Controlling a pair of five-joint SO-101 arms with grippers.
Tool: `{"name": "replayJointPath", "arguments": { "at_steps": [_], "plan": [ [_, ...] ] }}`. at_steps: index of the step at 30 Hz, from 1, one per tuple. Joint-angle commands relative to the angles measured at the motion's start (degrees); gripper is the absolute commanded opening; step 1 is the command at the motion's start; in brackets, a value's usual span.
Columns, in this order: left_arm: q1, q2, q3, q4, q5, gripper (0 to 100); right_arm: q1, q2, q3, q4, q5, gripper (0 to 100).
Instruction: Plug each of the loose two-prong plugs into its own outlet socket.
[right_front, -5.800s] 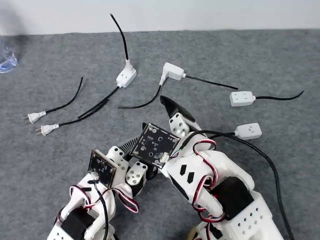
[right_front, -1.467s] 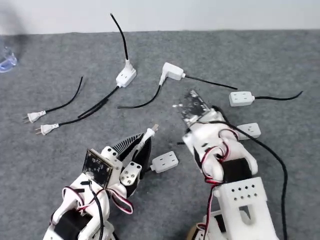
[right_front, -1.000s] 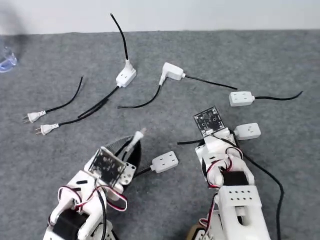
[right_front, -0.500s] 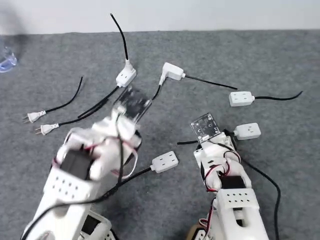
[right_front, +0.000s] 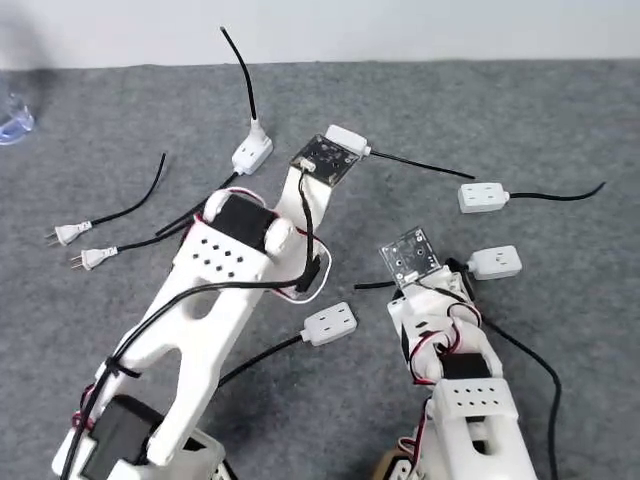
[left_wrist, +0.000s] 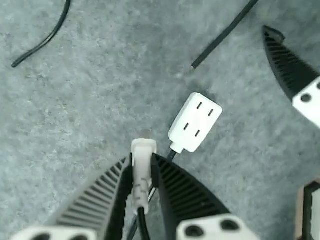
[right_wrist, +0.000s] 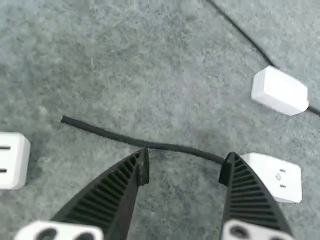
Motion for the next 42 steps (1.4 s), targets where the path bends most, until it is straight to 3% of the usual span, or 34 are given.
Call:
{"name": "replayJointPath", "arguments": {
  "at_steps": [1,12,28,34,42],
  "plan": [
    [-0.3,0.7,-2.6,0.0,1.1,1,0.0,-1.0,1.2,-5.2,0.8,24.5],
    [-0.2,13.2,-3.1,-1.0,1.1,1,0.1,-0.8,3.3,-9.0,4.0,24.5],
    [2.8,13.7,-5.8,2.1,1.0,1,-0.3,-0.6,3.3,-8.2,4.1,24.4],
    [1.9,13.6,-5.9,7.6,-1.7,1,-3.0,-1.0,-5.6,9.6,4.4,24.4],
    [-3.1,13.6,-5.9,8.3,-2.0,1,-5.0,-0.4,-26.5,36.8,20.0,24.4]
  ]
}}
